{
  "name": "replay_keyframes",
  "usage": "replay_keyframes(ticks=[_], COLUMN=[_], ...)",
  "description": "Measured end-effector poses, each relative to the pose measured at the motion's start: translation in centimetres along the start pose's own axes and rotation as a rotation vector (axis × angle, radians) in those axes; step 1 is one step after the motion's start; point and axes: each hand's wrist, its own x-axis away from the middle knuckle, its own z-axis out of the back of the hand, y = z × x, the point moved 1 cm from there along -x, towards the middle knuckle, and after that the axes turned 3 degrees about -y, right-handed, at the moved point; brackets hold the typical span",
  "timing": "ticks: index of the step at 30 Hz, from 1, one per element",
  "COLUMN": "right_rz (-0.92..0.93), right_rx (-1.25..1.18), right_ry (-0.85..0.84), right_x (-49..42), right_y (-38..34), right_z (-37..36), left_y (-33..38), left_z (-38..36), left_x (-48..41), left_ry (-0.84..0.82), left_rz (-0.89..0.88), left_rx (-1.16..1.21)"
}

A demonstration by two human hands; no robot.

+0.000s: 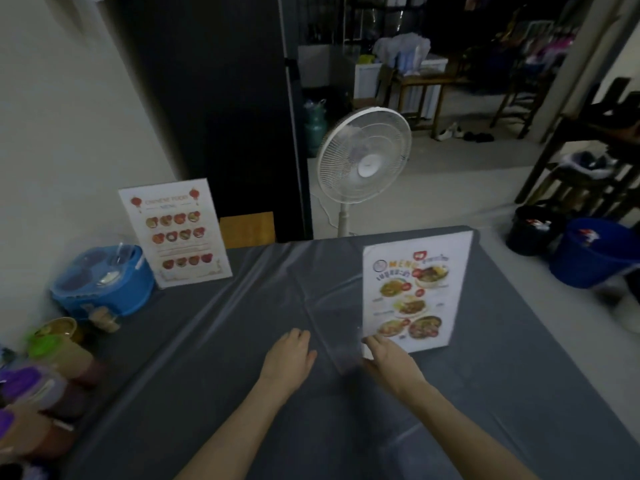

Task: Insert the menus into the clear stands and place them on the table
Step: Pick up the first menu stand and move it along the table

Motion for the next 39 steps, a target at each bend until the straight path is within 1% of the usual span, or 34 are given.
replay_keyframes(ticks=[6,9,15,20,26,32,35,39], right_rz=[-0.167,-0.273,-0.438,-0.426,-0.327,-0.209,-0.181,-0.193], right_rx=[-0.121,-0.209,-0.463,-0.602,-0.695,-0.832,-0.858,-0.855], right_ry=[0.076,0.134,0.306,0.395,0.403,0.368,0.378,0.432], right_x=[3.4,5.0,5.6,3.7,1.3,0.0,-0.7,-1.5], right_y=[4.0,6.0,10.0,13.0,15.6,16.7,16.6,16.4], right_z=[2.0,3.0,6.1,9.0,10.6,11.4,11.8,11.6], left_y=[3.9,5.6,8.2,10.1,12.4,13.1,13.0,12.7], left_z=[-1.1,-1.5,-1.4,-1.1,-0.2,0.6,1.0,0.9], left_x=[-1.4,-2.0,-3.4,-5.0,-6.1,-6.4,-6.7,-6.9], left_ry=[-0.032,-0.034,-0.017,0.051,0.202,0.352,0.364,0.354], left_rz=[-0.04,-0.033,0.103,0.188,0.242,0.266,0.261,0.237], left_rx=[0.05,0.173,0.481,0.685,1.007,1.113,1.128,1.082])
